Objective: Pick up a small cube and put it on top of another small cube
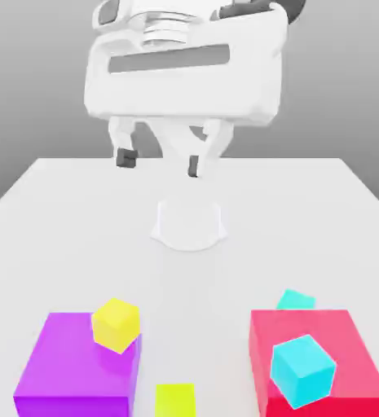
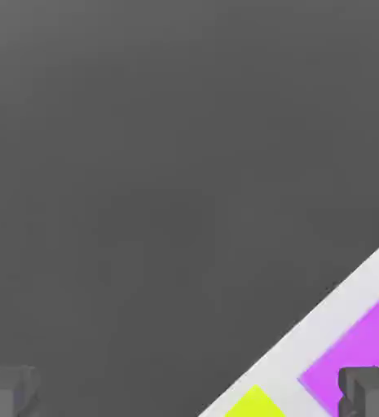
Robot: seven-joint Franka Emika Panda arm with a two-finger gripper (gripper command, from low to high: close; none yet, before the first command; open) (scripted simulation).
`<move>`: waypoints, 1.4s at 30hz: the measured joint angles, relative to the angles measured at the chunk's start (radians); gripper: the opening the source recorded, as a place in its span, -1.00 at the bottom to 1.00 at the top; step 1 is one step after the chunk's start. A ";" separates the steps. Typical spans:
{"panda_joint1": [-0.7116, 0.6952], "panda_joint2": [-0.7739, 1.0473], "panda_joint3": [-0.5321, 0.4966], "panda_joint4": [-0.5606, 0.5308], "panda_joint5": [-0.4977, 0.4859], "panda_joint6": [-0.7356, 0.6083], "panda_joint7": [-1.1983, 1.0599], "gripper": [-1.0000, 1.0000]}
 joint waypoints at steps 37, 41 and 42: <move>0.028 0.570 0.010 0.071 -0.040 0.200 0.556 -1.00; 0.029 0.639 0.077 0.196 -0.079 0.220 0.384 -1.00; 0.028 0.638 0.097 0.202 -0.082 0.219 0.347 -1.00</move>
